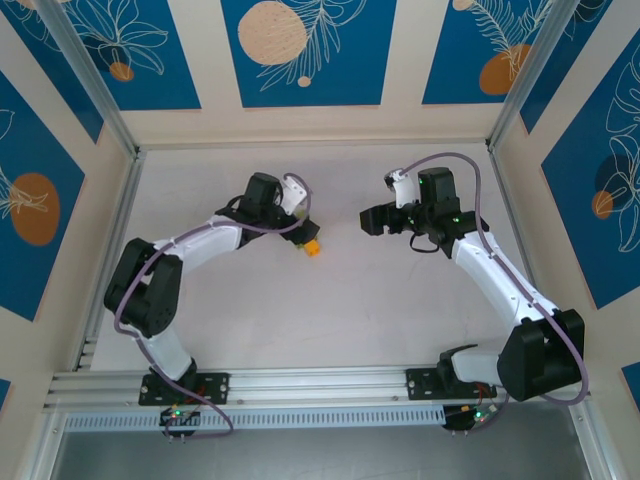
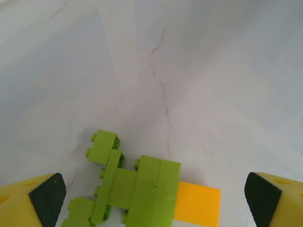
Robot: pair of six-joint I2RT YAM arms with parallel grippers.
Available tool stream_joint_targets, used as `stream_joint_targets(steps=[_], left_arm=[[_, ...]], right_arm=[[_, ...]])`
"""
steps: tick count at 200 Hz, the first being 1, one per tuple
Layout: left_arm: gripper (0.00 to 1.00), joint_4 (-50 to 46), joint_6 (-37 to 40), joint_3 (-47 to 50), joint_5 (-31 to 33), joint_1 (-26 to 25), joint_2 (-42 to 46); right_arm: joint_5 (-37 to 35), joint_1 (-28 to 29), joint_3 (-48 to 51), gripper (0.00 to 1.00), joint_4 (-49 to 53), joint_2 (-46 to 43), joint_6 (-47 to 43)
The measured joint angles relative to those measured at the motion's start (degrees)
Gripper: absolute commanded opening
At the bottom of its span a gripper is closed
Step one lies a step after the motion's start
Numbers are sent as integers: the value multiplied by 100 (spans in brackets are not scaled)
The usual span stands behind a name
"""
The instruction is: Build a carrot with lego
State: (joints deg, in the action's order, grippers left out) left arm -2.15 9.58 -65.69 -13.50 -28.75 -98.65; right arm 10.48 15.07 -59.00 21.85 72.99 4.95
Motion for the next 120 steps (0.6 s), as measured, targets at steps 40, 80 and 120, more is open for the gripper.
stream_joint_targets(steps=[40,80,120], left_arm=[[99,437,-76,494,570,101,708],[99,1631,-341,2332,2424,660,1803],[99,2402,-409,3484,3254,1362,1996]], right_arm=[[-448,2,391,85,-382,-63,105],[-2592,-111,1989,88,-1961,-304,269],[-3473,-538,3344,88,-3773,63,101]])
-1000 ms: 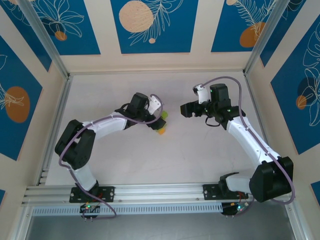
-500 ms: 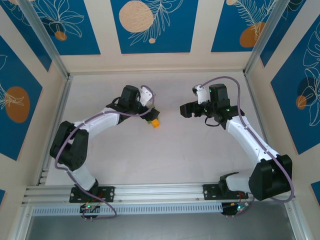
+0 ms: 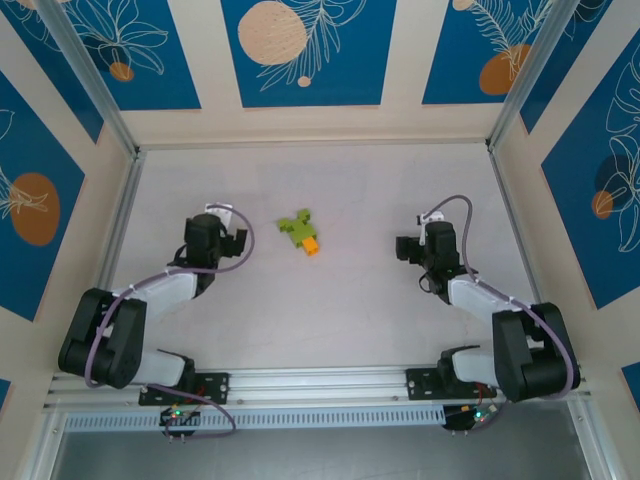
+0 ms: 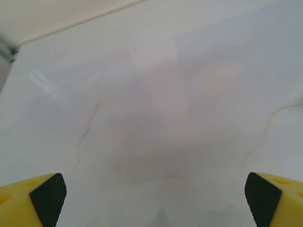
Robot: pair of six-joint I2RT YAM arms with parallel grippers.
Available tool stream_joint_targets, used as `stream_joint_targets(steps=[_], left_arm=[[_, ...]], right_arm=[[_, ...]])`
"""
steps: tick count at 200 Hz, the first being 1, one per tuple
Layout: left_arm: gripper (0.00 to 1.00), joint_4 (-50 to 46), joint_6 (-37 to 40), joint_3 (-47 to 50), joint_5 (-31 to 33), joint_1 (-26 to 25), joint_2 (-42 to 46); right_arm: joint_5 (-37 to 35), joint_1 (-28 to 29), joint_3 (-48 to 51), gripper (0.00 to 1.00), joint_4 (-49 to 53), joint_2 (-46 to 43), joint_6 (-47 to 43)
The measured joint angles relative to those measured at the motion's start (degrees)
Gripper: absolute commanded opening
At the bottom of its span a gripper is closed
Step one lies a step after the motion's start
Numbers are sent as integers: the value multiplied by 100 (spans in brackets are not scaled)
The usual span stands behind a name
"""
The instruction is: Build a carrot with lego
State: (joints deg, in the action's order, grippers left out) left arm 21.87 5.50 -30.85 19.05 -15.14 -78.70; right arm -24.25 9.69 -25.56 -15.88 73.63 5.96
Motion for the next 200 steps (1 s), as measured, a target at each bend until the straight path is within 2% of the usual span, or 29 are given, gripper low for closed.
stream_joint_targets(steps=[27,41,85,133,145,167,200], left_arm=[[99,420,-52,142,-109,398,4],[99,962,-107,321,-208,614,-68],[99,1427,-153,581,-603,774,-522],[99,1394,-155,374,-1187,929,-778],[99,1495,-153,393,-1292,929,-778],[99,2238,-151,761,-1460,935,-831],[99,2402,-129,929,-1609,940,-925]], right_arm=[[-129,-42,37,87,-866,422,-92],[-116,-79,44,87,-1231,501,-133],[188,-407,208,86,-2406,918,-142],[713,-726,282,88,-2793,1364,-35],[828,-763,282,100,-2841,1364,-2],[962,-791,282,99,-2922,1364,44],[1038,-796,282,99,-2979,1362,46]])
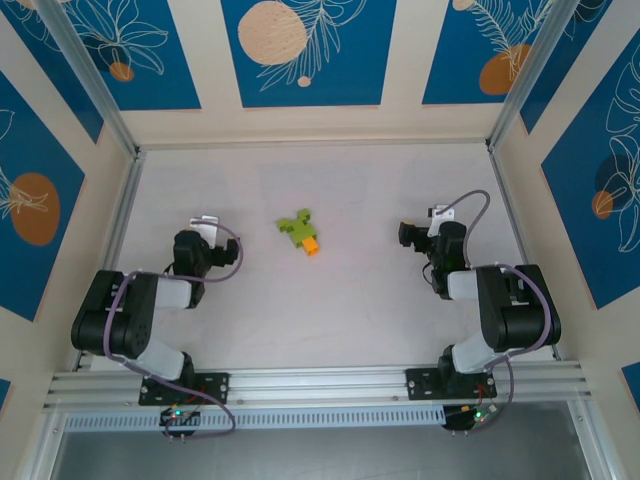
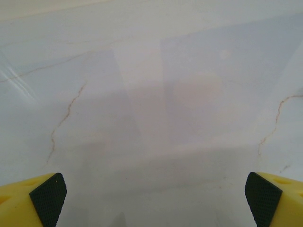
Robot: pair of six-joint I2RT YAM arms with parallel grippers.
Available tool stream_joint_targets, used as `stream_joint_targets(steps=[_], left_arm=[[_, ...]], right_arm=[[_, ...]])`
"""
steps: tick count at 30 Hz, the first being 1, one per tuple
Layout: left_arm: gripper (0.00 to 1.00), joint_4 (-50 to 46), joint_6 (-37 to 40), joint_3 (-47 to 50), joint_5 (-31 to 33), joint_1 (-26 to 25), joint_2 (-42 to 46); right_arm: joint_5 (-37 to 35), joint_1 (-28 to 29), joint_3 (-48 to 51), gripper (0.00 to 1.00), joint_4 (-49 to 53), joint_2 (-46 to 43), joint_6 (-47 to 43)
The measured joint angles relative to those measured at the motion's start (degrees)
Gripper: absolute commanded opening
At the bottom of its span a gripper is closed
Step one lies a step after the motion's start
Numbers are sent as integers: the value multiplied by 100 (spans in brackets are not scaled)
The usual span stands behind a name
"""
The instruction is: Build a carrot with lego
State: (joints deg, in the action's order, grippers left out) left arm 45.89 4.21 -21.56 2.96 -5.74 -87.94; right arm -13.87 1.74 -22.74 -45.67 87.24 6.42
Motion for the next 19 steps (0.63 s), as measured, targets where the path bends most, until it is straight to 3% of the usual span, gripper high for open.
stream_joint_targets(steps=[19], left_arm=[[99,81,-9,-13,-9,33,0]], right_arm=[[44,0,0,99,-15,0,0]])
